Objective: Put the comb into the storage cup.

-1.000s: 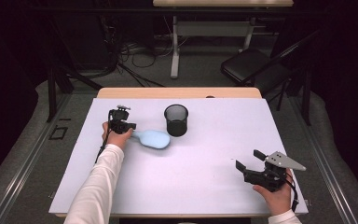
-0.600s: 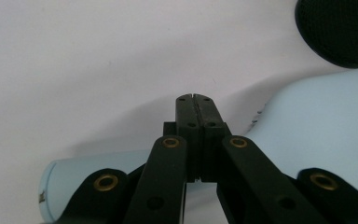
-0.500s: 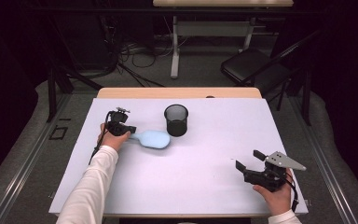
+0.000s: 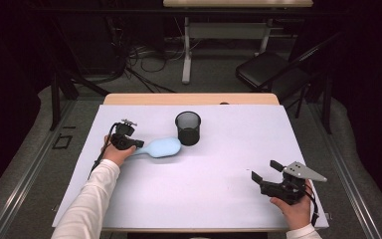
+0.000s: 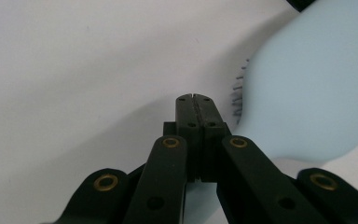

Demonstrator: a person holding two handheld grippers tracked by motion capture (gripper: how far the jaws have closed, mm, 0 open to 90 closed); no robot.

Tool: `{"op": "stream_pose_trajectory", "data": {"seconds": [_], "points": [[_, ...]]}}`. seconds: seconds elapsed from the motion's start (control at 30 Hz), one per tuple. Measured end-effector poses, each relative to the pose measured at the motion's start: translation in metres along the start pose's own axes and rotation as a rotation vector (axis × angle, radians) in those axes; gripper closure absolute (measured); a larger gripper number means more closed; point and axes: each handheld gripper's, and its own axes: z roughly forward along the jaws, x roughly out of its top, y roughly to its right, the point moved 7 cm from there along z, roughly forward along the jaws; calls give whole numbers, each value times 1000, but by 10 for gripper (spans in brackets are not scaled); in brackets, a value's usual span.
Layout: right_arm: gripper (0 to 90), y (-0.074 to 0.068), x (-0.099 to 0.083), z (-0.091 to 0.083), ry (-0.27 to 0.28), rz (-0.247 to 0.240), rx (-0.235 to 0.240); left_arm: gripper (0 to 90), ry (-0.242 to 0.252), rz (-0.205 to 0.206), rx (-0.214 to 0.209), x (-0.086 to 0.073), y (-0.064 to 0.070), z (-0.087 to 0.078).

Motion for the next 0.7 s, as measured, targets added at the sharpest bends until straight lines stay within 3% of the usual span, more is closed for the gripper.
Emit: {"op": "stream_pose_trajectory", "data": {"seconds": [0.2,0.43,0.7], "points": [[146,-1,0,1,-1,5,3,900,1,1,-21,-13,1,-5],[146,-1,0,1,-3,5,5,900,15,-31,-25,-26,3,-8],[146,-1,0,1,0,7,7,900,57,-55,-41,-37,11,-14]]}}
